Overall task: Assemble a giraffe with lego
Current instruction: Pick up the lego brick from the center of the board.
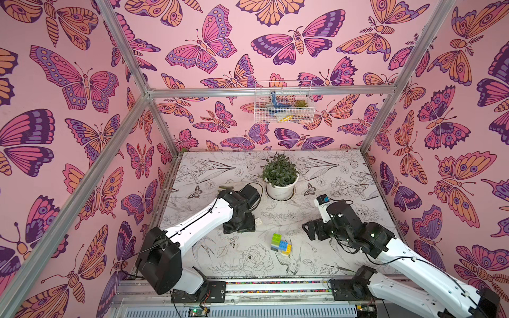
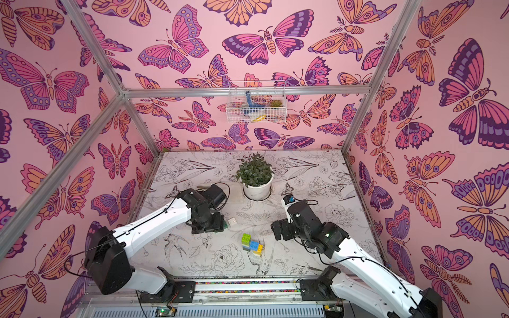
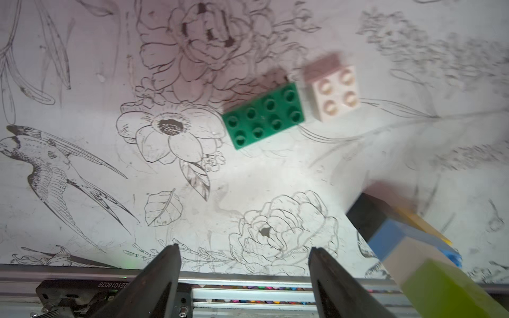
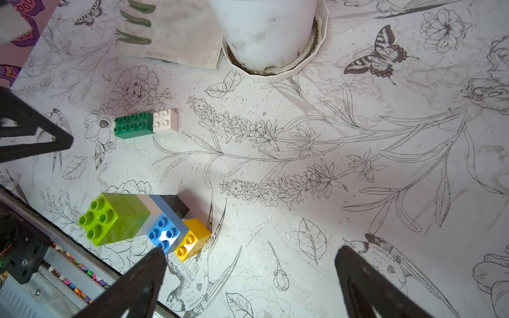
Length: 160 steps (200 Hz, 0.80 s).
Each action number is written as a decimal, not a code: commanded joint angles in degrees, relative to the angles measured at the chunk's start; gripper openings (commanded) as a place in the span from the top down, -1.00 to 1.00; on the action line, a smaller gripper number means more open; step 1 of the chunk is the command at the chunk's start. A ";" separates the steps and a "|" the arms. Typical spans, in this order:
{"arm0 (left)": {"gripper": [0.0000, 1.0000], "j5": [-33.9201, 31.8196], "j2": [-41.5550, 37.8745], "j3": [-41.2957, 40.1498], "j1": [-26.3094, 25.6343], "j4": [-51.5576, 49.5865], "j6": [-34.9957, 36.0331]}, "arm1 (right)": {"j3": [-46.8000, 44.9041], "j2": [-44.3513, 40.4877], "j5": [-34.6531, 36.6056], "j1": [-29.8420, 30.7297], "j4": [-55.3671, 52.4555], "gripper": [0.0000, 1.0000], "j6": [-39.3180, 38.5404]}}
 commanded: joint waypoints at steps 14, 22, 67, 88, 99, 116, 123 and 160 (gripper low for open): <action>-0.58 1.13 3.65 -2.35 2.43 6.88 0.39 | 1.11 -0.89 -0.17 -0.43 -0.67 -0.98 -0.75; -0.58 0.83 5.16 -2.04 2.35 7.14 0.92 | 1.03 -1.14 -0.07 -0.42 -1.01 -0.98 -0.72; -0.56 -0.51 13.17 0.23 2.44 8.29 5.05 | 0.55 -1.42 0.98 -0.37 -1.11 -0.98 -0.68; -0.54 -1.33 15.64 0.52 2.85 8.22 5.63 | 0.72 -1.24 1.46 -0.40 -1.08 -0.98 -0.90; -0.53 -2.47 16.46 0.46 2.96 8.34 5.36 | 0.76 -1.24 1.65 -0.48 -1.24 -0.98 -1.03; -0.50 -3.41 17.49 0.52 3.46 8.53 5.17 | 0.68 -1.24 1.63 -0.46 -1.18 -0.98 -1.16; -0.49 -3.65 17.97 0.65 3.64 8.62 5.10 | 0.67 -1.24 1.55 -0.47 -1.17 -0.98 -1.28; -0.46 -4.06 18.98 1.91 5.01 9.03 5.32 | 0.81 -0.85 1.27 -0.62 -1.20 -0.97 -1.82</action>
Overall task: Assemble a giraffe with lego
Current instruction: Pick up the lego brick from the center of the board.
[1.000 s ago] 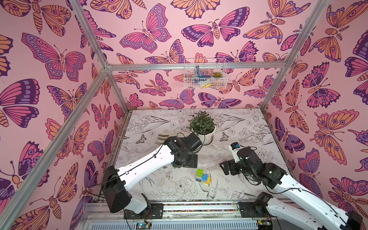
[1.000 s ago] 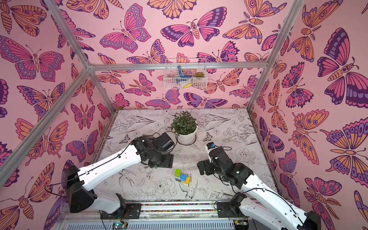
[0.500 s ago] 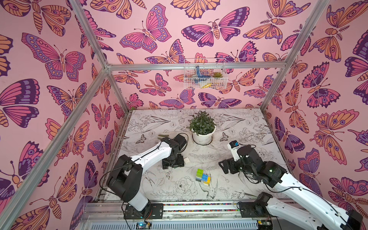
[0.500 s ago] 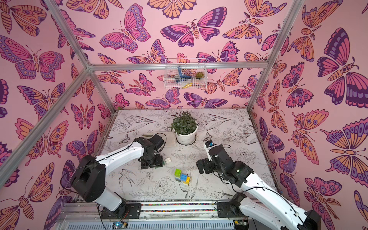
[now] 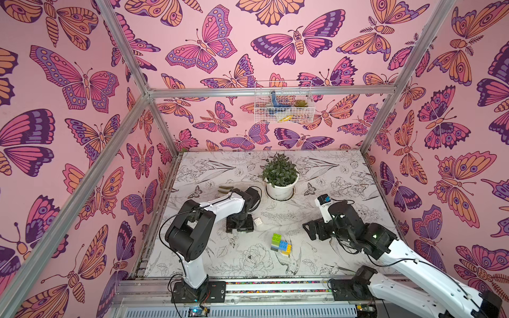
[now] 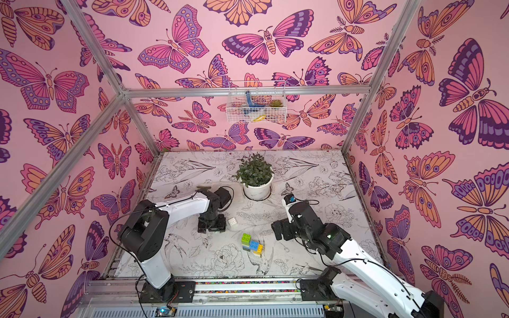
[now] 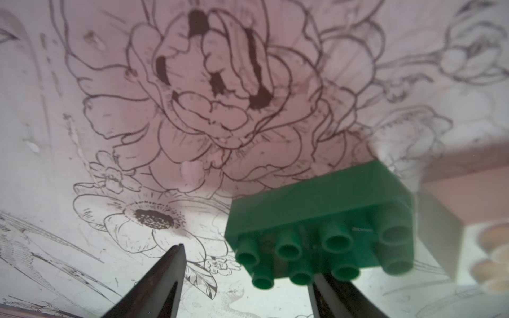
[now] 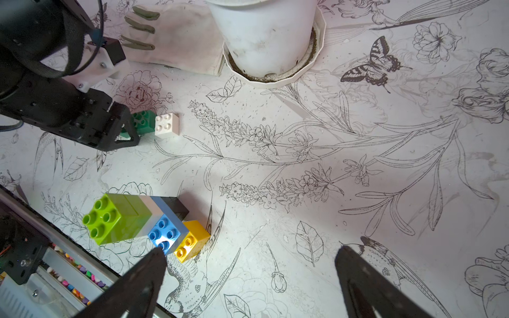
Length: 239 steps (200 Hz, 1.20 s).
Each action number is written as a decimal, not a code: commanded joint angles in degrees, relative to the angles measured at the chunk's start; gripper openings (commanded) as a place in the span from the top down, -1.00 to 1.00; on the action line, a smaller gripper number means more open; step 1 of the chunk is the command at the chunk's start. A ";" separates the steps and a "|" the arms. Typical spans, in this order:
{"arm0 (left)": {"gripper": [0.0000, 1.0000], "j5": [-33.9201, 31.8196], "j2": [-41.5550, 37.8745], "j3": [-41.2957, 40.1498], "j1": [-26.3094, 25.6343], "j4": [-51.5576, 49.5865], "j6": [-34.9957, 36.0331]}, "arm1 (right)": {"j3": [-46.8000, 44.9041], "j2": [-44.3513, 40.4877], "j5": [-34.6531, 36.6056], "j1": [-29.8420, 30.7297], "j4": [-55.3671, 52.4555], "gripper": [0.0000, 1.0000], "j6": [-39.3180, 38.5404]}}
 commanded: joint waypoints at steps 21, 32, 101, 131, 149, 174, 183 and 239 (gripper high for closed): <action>-0.45 -1.70 0.83 2.18 2.12 0.16 1.32 | 0.86 0.38 0.40 -0.90 -1.20 -0.98 -1.53; -0.45 -1.55 0.74 2.28 2.64 0.13 1.66 | 0.95 0.44 0.28 -1.06 -1.14 -0.98 -1.80; -0.50 1.45 0.61 4.31 2.58 0.84 13.61 | 1.38 1.47 -1.60 -2.65 -1.32 -0.98 -3.30; -0.50 2.77 2.00 5.57 2.76 0.99 17.09 | 1.38 1.78 -2.28 -3.03 -1.25 -0.98 -3.47; -0.50 3.37 2.26 5.95 2.70 2.49 19.42 | 1.38 1.52 -2.24 -3.15 -1.40 -0.98 -3.56; -0.51 2.56 3.41 8.19 2.77 2.70 23.25 | 1.29 1.10 -2.23 -3.44 -1.96 -0.98 -3.43; -0.50 1.89 4.12 9.16 2.77 2.34 24.43 | 1.29 0.93 -2.23 -3.49 -2.04 -0.98 -3.39; -0.43 3.13 4.54 7.28 2.85 1.74 25.61 | 1.29 0.68 -2.14 -4.01 -2.28 -0.98 -3.22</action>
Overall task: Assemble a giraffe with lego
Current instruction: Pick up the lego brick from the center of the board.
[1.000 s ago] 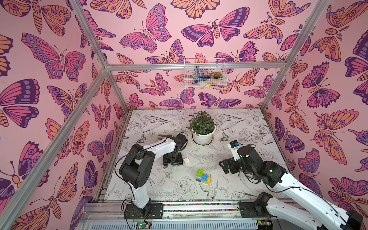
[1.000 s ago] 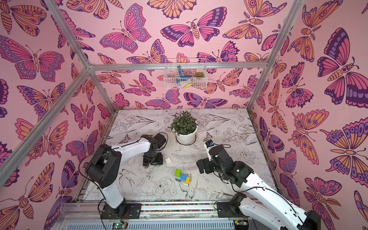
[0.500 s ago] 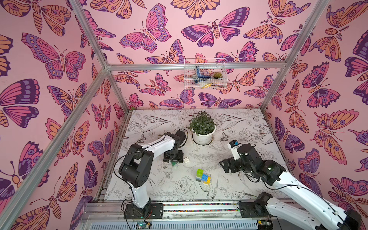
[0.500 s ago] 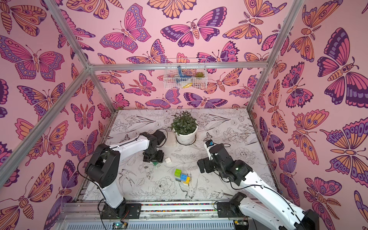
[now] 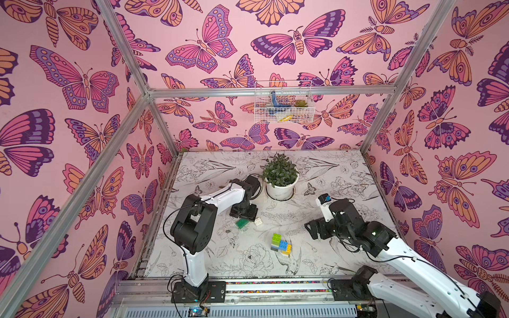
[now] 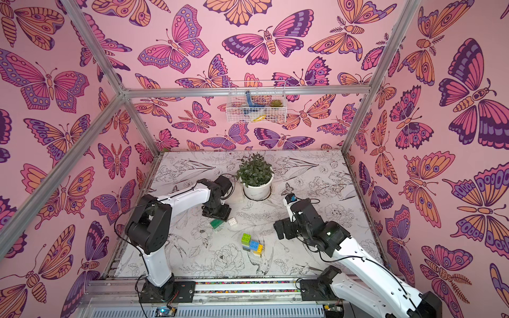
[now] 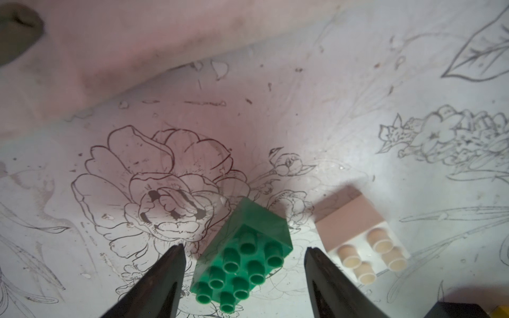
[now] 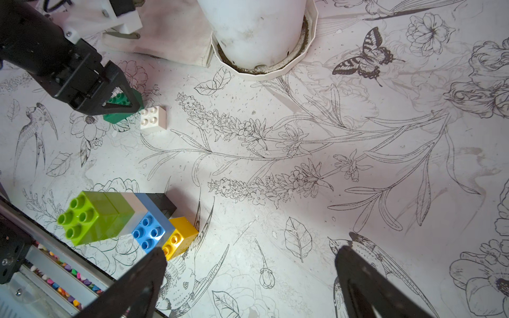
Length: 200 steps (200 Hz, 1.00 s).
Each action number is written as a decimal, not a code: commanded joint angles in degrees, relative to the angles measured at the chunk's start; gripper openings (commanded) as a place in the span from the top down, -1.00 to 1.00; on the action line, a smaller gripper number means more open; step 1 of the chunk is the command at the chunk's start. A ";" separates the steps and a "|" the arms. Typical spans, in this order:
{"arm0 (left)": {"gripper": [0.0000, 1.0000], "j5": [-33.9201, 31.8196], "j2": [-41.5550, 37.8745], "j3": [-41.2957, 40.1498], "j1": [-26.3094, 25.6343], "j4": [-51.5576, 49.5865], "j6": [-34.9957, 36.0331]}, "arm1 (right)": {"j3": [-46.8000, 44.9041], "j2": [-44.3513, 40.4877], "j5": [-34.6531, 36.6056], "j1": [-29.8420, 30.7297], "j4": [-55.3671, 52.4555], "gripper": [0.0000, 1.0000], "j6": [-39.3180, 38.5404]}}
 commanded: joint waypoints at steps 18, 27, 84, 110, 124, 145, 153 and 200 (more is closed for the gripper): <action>-0.34 1.48 -0.45 -4.42 0.10 0.49 1.30 | 1.29 0.03 -0.73 -0.74 -0.75 -0.98 -0.22; -0.29 1.23 -0.65 -5.05 0.11 0.58 1.50 | 1.29 0.33 -0.90 -0.78 -0.52 -0.98 -0.19; 0.02 1.14 -3.03 -8.16 -0.75 0.31 0.61 | 1.40 0.80 -1.04 -0.96 -0.16 -0.98 -0.10; -0.06 0.79 -5.44 -9.86 -1.55 -0.06 -0.88 | 0.95 0.60 -1.10 -1.01 0.03 -0.98 0.44; -0.07 0.78 -6.42 -11.01 -1.63 0.03 -1.49 | 0.60 0.47 -1.19 -1.07 0.55 -0.98 0.76; -0.07 -0.12 -7.22 -12.42 -1.76 1.06 -1.32 | 0.17 0.60 -1.56 -1.10 1.12 -0.98 1.19; -0.07 -0.35 -7.47 -12.71 -1.79 1.64 -1.20 | 0.15 0.60 -1.66 -1.11 1.18 -0.98 1.26; -0.01 0.77 -6.93 -13.38 -1.76 5.78 -0.62 | 0.17 -0.51 -1.28 -1.18 0.10 -0.98 1.30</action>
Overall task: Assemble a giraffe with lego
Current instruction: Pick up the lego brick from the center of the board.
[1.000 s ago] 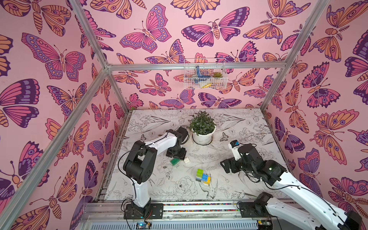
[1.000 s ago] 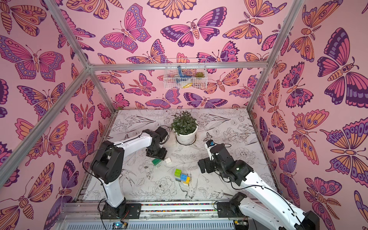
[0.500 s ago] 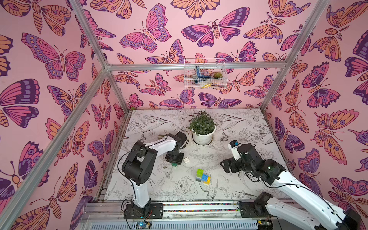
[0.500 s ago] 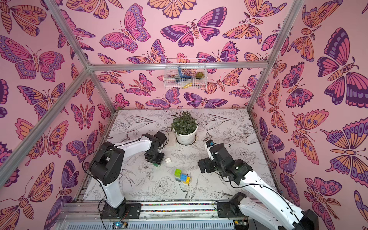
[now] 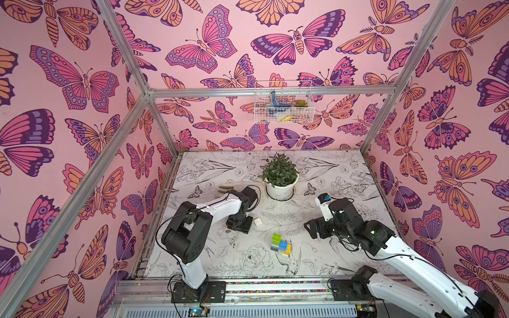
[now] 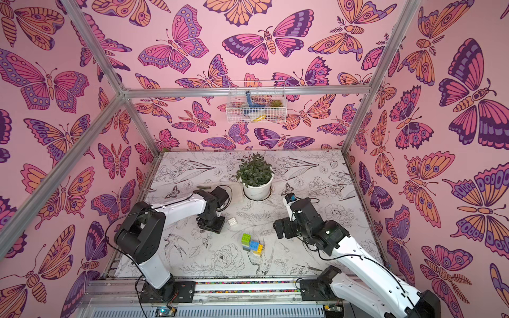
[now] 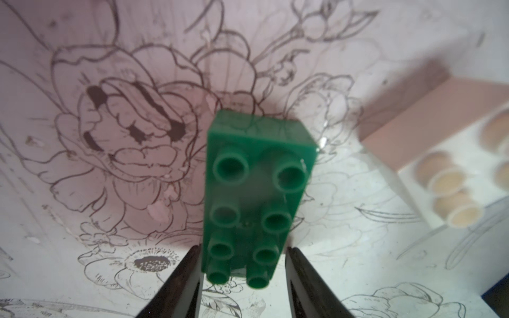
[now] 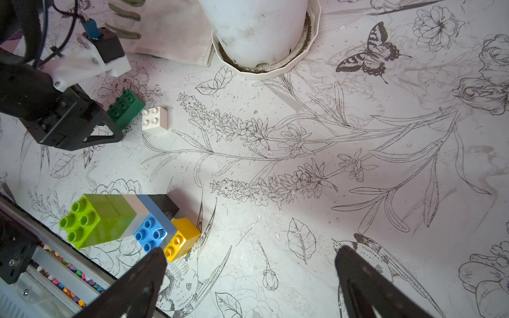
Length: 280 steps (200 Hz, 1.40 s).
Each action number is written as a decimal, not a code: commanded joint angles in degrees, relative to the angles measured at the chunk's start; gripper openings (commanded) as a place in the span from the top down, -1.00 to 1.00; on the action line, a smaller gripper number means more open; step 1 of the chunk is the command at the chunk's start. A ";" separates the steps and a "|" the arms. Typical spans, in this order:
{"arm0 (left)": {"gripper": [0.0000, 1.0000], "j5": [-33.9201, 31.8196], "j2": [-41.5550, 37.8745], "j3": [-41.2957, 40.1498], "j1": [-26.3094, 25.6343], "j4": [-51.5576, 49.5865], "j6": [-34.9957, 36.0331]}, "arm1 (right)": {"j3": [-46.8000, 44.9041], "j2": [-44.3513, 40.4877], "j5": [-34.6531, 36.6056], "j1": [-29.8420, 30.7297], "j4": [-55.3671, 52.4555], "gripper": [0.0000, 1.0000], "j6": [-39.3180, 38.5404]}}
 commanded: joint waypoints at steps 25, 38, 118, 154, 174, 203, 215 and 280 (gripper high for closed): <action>0.01 0.19 -0.05 -1.31 -0.13 4.48 -0.13 | 0.15 -1.95 0.08 -0.44 -1.48 -0.98 0.93; 0.12 0.28 -0.05 -1.40 -0.13 4.69 -0.14 | 0.15 -2.18 0.16 -0.53 -1.68 -0.98 0.91; 1.00 -0.08 -10.57 -3.16 -1.53 -0.62 2.89 | 2.61 -1.07 -3.83 -0.65 -1.81 -0.98 -3.84; 1.00 9.15 -23.39 -2.67 -3.59 -2.98 8.11 | 5.03 -3.65 -19.34 -0.61 1.10 -0.98 -14.06; 1.00 19.73 -30.83 -0.36 -3.77 -5.11 10.38 | 6.68 -6.74 -28.20 -0.60 2.35 -0.98 -19.73; 1.00 29.82 -33.56 6.14 -4.71 -12.51 13.41 | 11.90 -7.27 -37.40 -0.47 -2.13 -0.98 -28.40; 1.00 30.94 -32.75 9.21 -6.57 -17.48 15.18 | 15.35 -5.87 -40.20 -0.43 -6.06 -0.98 -31.52; 1.00 30.44 -28.28 19.45 -19.52 -30.93 17.73 | 32.43 3.56 -45.69 2.55 -25.98 -0.98 -45.23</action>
